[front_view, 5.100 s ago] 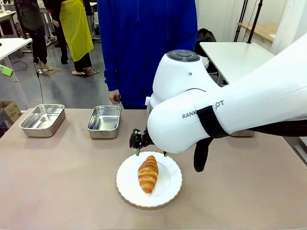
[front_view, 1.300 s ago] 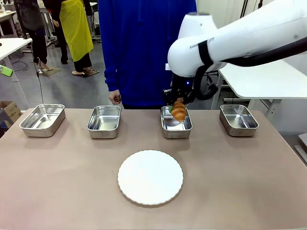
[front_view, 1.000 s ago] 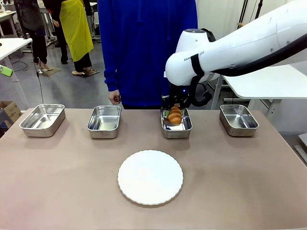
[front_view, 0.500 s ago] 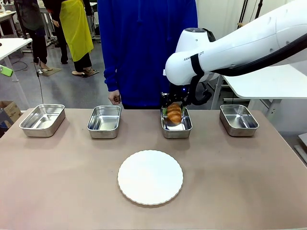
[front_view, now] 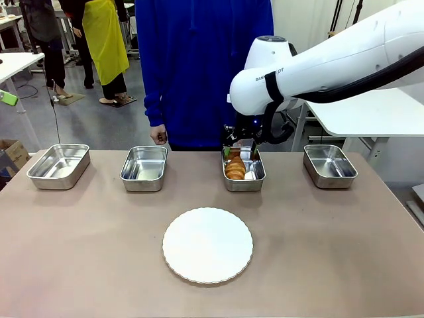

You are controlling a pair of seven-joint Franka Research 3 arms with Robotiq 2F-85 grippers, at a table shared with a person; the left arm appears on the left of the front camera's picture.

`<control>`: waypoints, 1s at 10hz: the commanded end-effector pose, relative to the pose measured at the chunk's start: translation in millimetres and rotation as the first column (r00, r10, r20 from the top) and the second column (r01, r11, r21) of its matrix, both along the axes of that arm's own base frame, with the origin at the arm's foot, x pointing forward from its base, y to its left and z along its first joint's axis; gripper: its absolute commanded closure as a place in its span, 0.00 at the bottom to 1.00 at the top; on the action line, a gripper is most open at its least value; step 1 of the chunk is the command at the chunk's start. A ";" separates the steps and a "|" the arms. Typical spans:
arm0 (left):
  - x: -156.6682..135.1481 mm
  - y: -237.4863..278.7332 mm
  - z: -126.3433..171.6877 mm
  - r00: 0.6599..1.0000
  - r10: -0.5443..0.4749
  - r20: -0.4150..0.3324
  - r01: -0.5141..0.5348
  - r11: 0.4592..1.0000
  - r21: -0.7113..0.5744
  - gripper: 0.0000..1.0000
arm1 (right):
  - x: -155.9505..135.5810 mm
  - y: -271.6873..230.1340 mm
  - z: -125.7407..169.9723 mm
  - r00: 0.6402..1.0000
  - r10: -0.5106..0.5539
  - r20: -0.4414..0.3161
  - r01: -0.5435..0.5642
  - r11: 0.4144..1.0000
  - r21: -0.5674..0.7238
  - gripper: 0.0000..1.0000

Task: Place the bread in the container.
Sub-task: Place the Butter Roll into the Airtight Container indicated by the human.

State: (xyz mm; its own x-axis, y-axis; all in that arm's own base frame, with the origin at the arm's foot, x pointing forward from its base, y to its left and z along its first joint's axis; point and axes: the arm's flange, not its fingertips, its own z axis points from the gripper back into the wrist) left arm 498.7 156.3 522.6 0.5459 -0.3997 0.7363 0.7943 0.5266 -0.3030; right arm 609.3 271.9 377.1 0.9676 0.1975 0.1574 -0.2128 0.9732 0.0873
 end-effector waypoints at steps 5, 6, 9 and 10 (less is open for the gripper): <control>-2.0 -1.5 2.9 1.000 -0.005 0.005 0.005 1.000 -0.008 0.00 | 1.0 -0.2 -0.2 1.000 0.008 0.010 -0.008 1.000 -0.003 0.00; -2.0 -1.5 2.9 1.000 -0.005 0.005 0.005 1.000 -0.008 0.00 | 1.0 -0.2 -0.2 1.000 0.008 0.010 -0.008 1.000 -0.003 0.00; -2.0 -1.5 2.9 1.000 -0.005 0.005 0.005 1.000 -0.008 0.00 | -25.4 -8.4 17.6 0.999 -0.011 0.051 0.011 1.000 0.000 0.00; -2.0 -1.5 2.9 1.000 -0.005 0.005 0.005 1.000 -0.008 0.00 | -55.5 -18.6 48.3 0.991 -0.012 0.132 0.010 1.000 0.015 0.00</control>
State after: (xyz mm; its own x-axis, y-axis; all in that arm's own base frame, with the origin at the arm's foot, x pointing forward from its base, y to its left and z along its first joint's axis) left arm 498.7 156.3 522.8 0.5456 -0.3998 0.7365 0.7944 0.5266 -0.3026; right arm 595.3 270.8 399.9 0.9578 0.2020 0.2046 -0.2228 0.9713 0.0836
